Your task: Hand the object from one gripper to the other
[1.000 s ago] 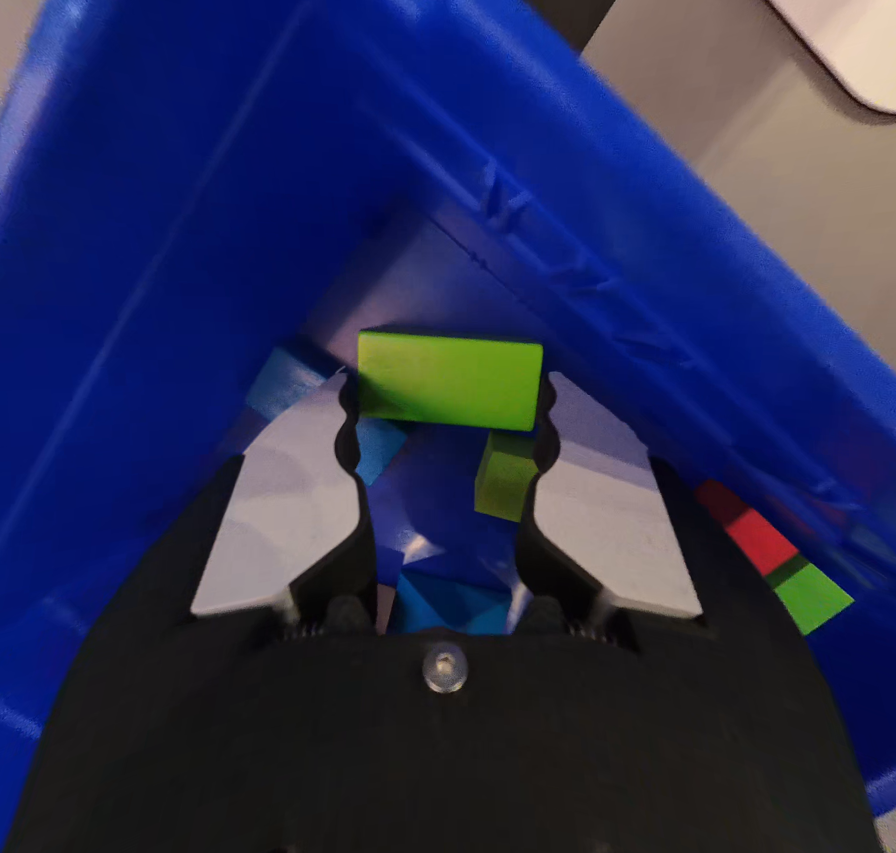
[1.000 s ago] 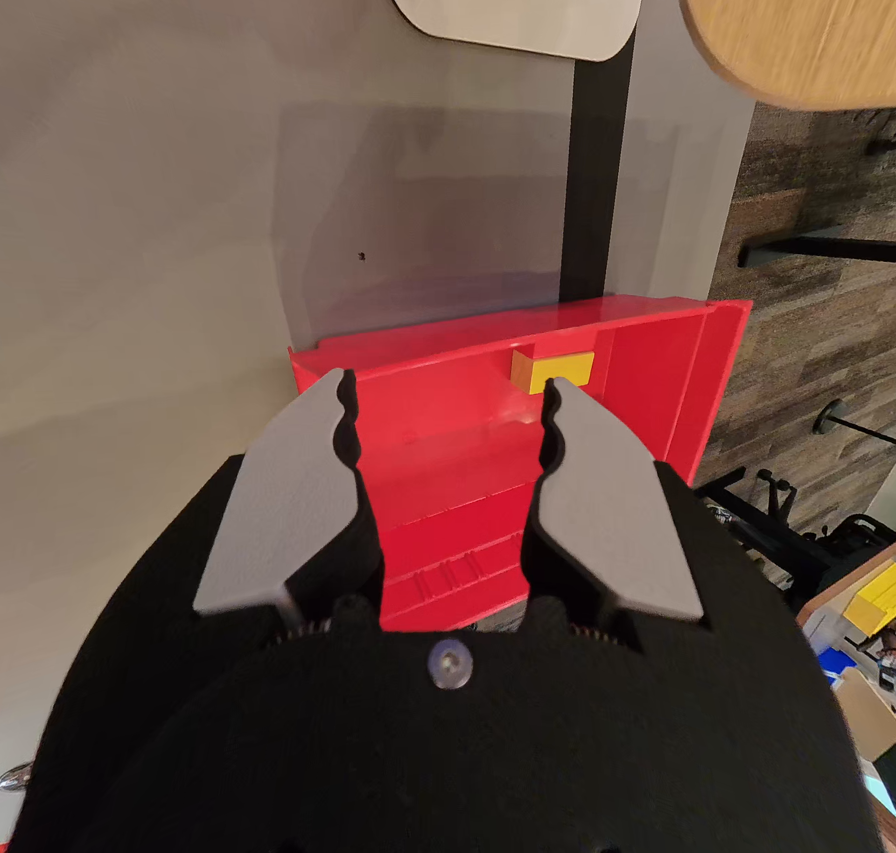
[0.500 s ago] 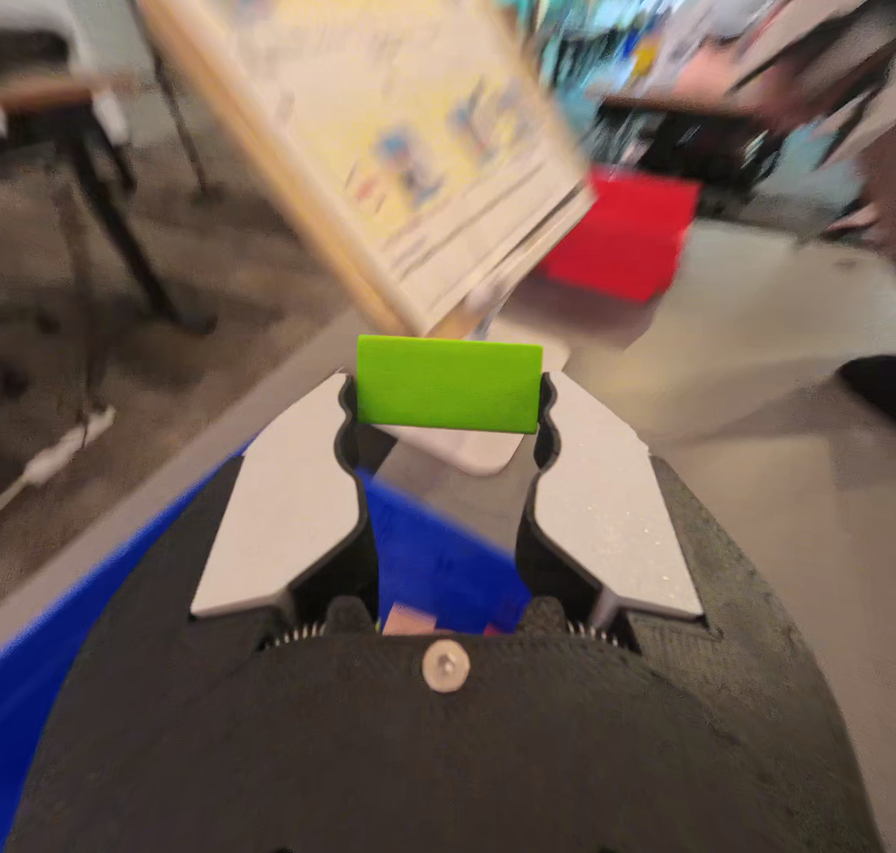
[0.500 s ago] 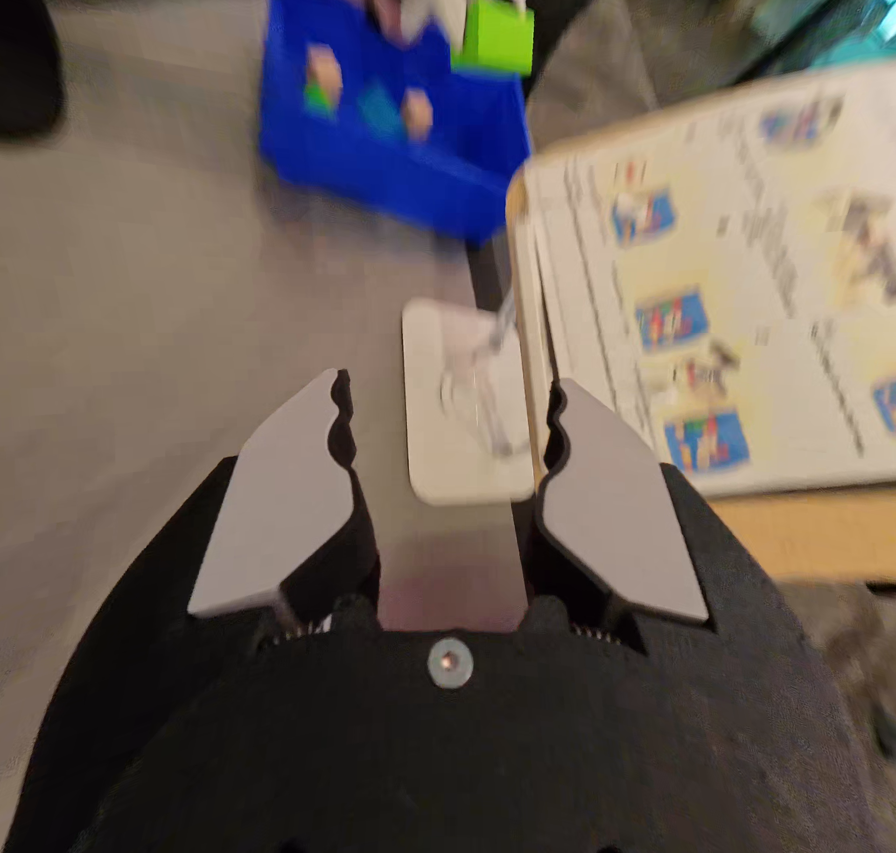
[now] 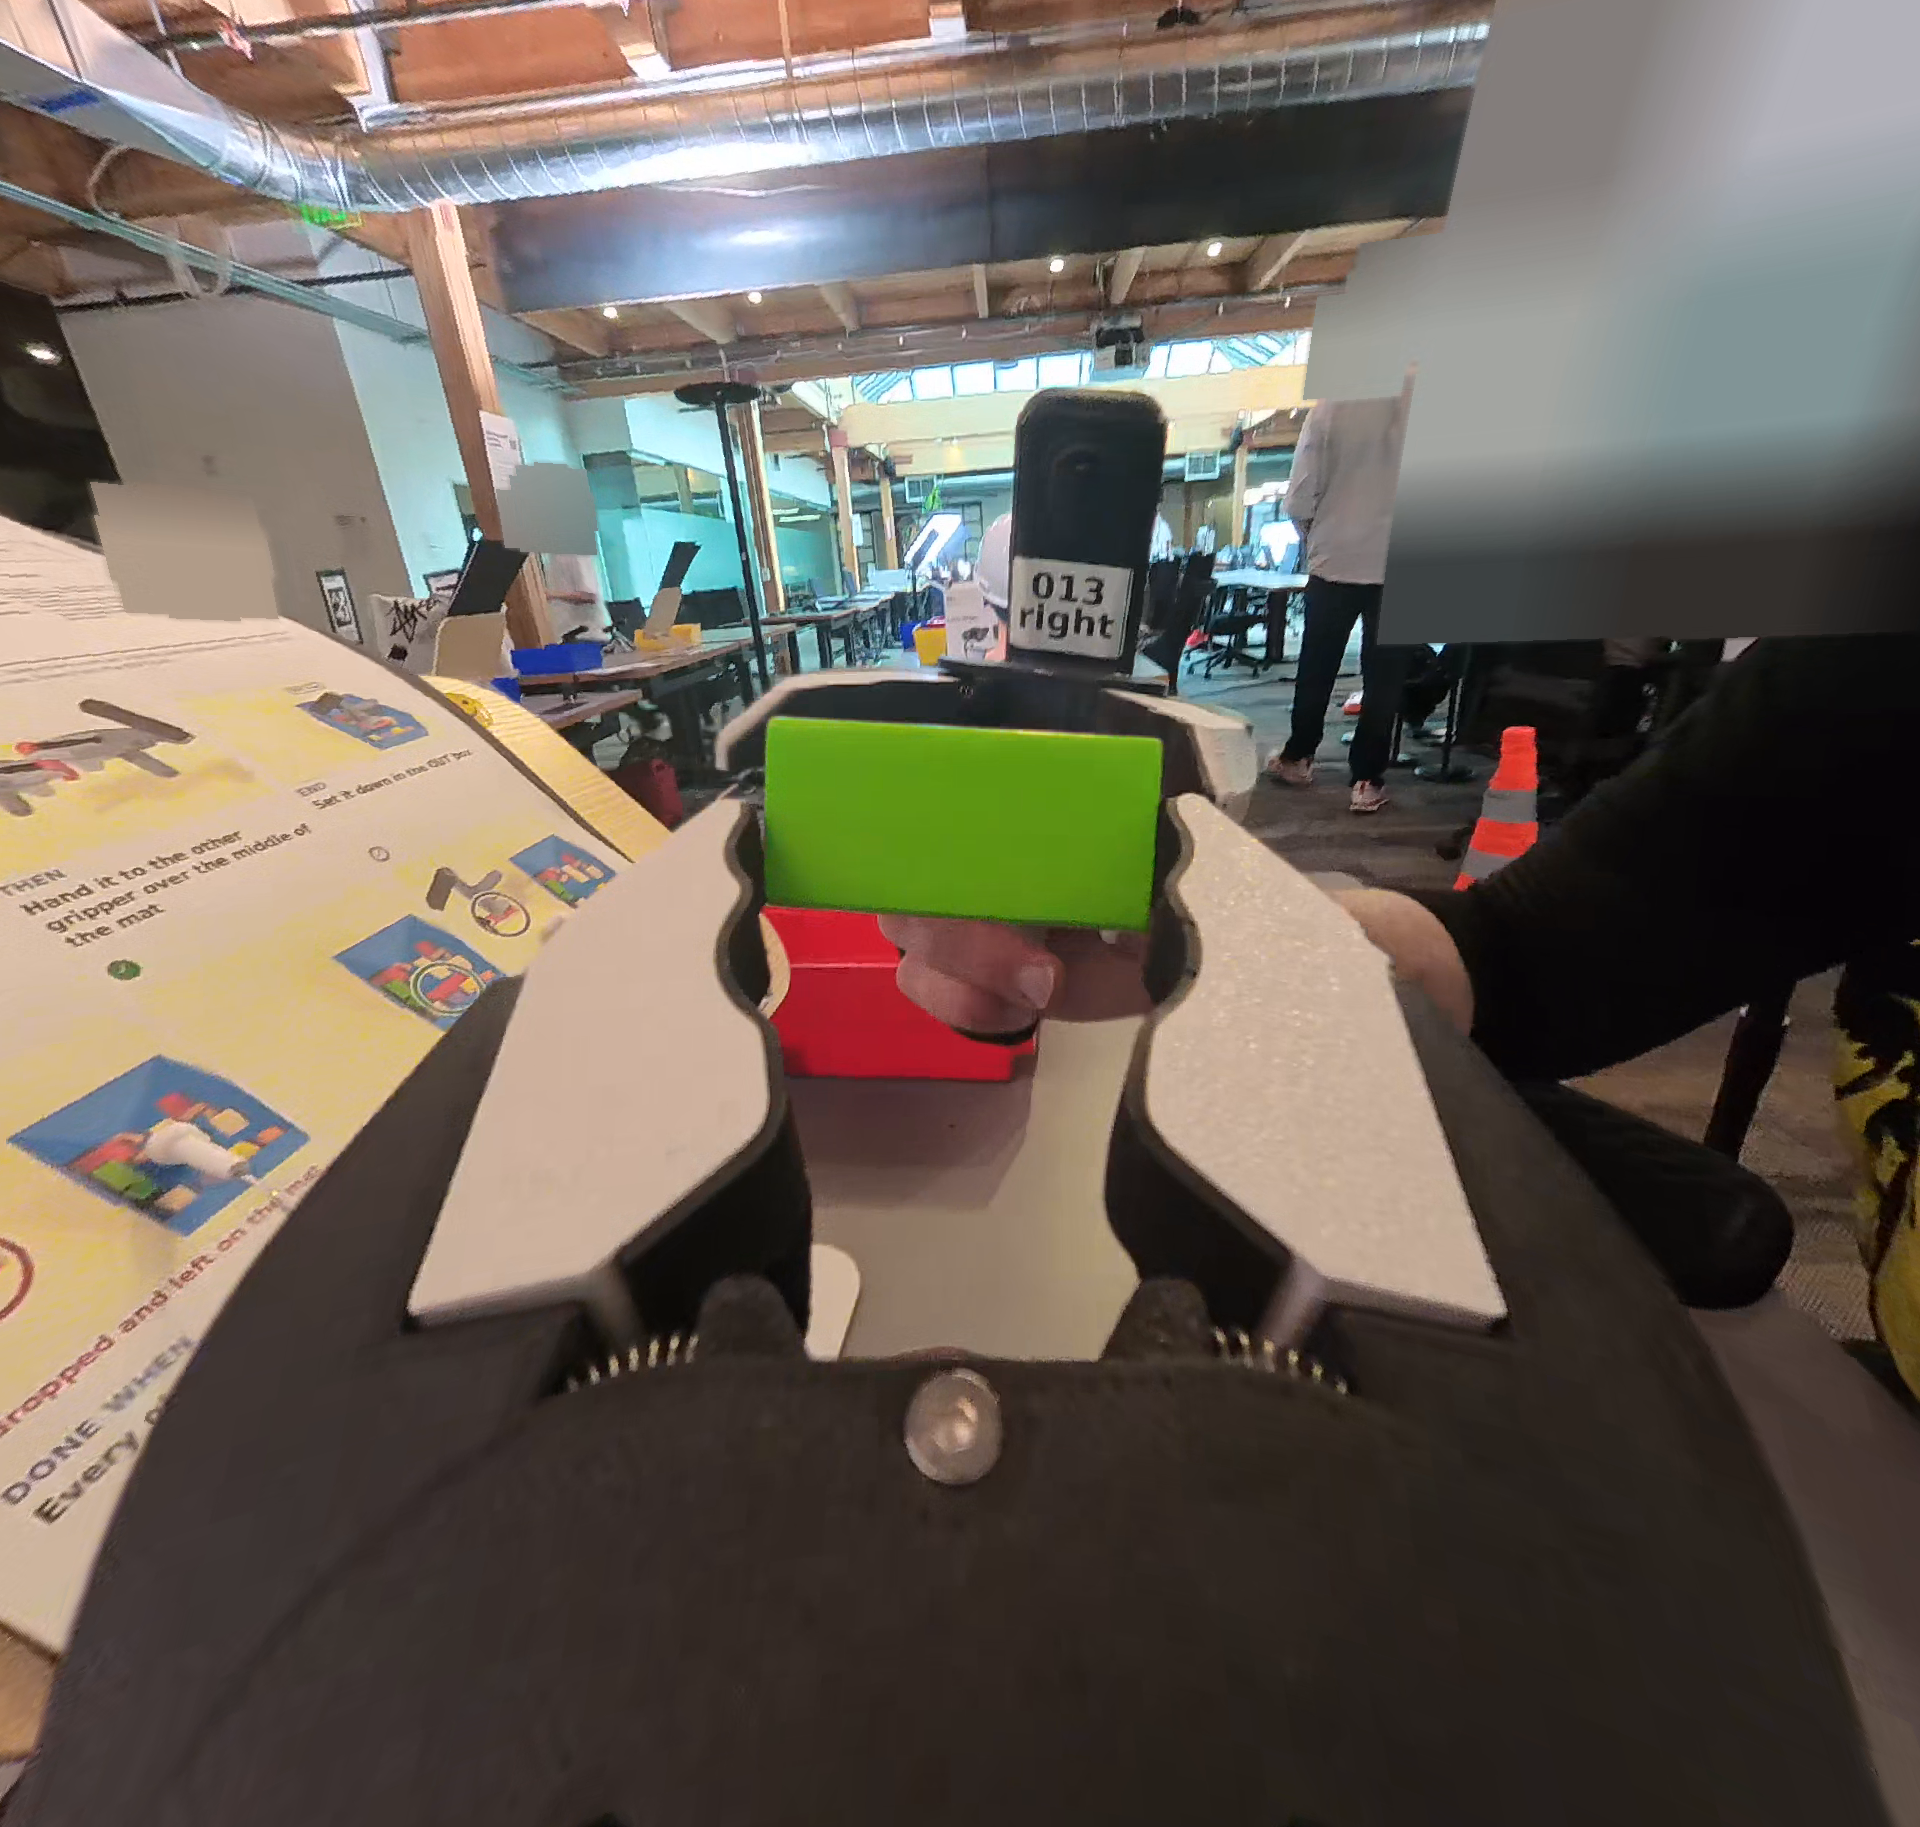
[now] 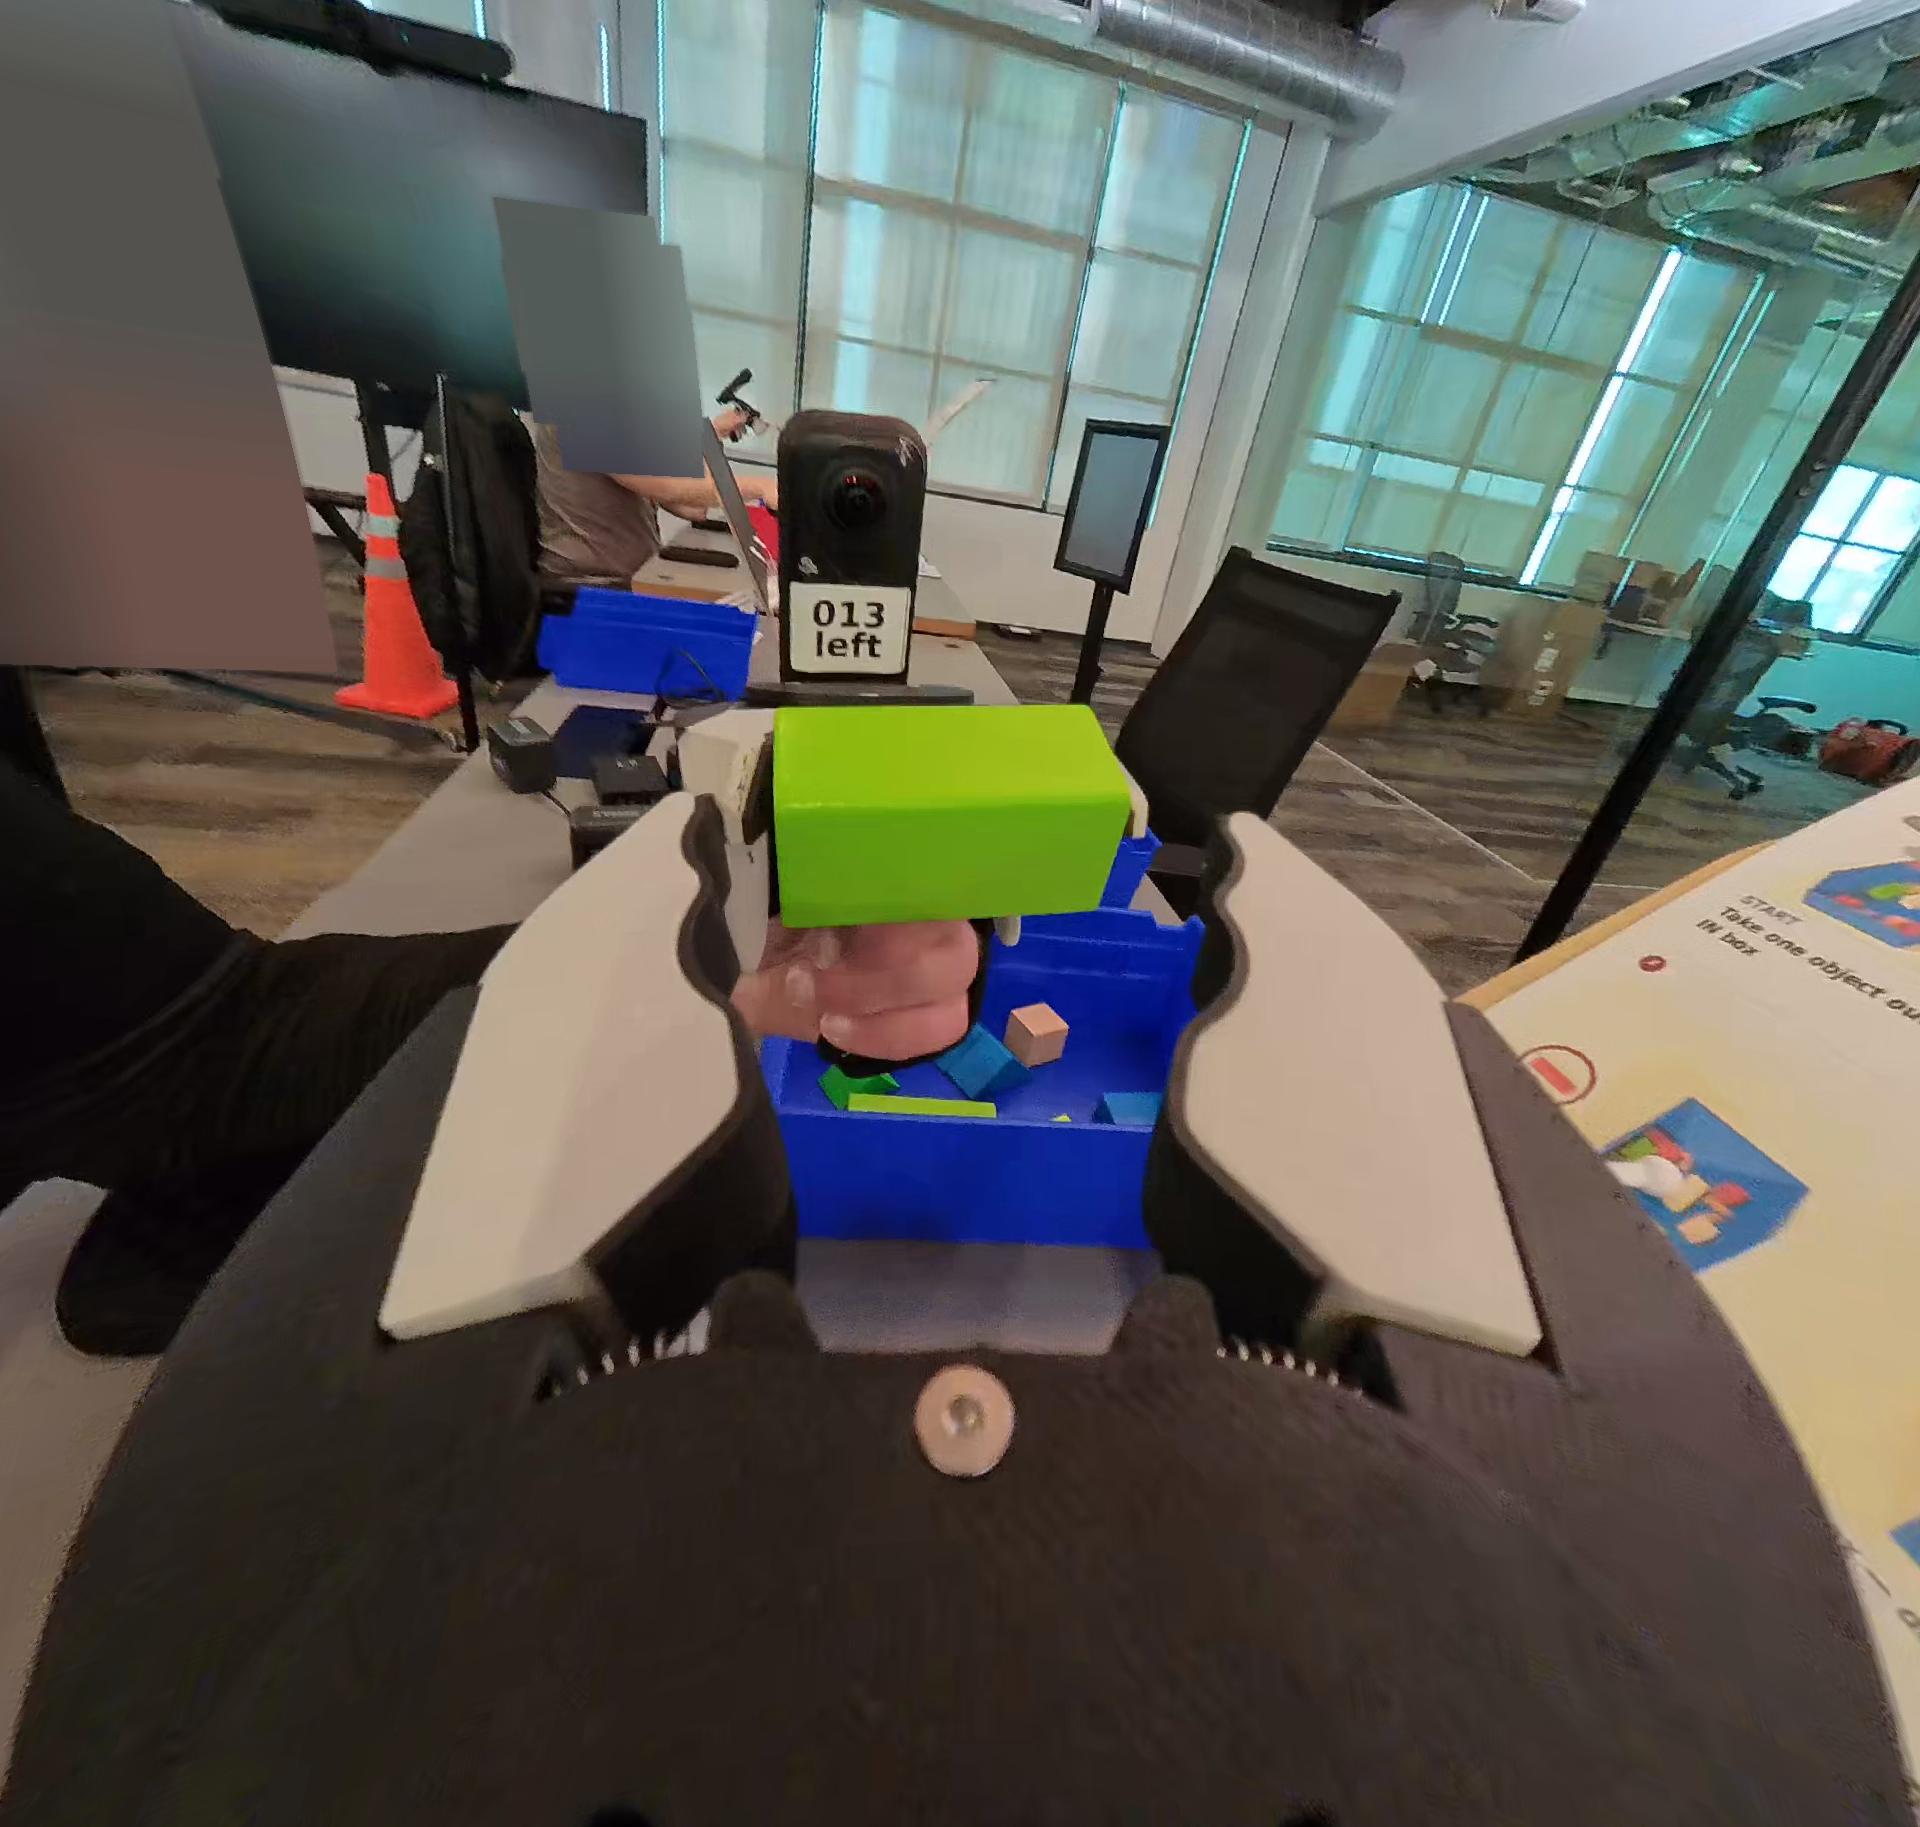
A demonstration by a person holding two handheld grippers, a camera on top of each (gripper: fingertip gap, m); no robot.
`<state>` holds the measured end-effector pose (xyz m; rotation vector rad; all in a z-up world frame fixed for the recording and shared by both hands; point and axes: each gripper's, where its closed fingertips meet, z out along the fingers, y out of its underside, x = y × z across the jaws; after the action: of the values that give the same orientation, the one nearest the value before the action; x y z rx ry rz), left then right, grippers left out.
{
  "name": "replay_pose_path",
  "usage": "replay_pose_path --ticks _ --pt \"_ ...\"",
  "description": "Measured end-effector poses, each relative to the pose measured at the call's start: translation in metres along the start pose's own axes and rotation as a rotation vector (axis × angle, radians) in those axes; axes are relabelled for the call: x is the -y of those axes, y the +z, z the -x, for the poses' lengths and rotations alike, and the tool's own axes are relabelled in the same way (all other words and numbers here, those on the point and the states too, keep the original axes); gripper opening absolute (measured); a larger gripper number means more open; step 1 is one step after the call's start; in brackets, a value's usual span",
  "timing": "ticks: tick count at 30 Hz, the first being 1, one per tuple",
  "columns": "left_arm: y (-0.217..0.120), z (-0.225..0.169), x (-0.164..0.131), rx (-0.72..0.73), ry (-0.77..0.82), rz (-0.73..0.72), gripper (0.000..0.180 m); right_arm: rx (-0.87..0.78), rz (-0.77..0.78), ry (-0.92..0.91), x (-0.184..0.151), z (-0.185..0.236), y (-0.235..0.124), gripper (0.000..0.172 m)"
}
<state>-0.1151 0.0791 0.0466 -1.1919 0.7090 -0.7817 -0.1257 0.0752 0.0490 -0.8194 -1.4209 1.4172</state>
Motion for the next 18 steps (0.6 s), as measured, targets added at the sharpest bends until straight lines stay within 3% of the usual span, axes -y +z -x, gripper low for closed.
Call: replay_pose_path --ticks 2,18 --pt "-0.001 -0.003 -0.002 -0.027 0.008 0.005 0.071 0.023 -0.034 0.007 0.003 0.003 0.000 0.075" --pt "0.008 -0.014 -0.002 -0.064 -0.015 -0.029 0.071 0.091 -0.122 0.094 0.007 0.013 -0.003 0.067"
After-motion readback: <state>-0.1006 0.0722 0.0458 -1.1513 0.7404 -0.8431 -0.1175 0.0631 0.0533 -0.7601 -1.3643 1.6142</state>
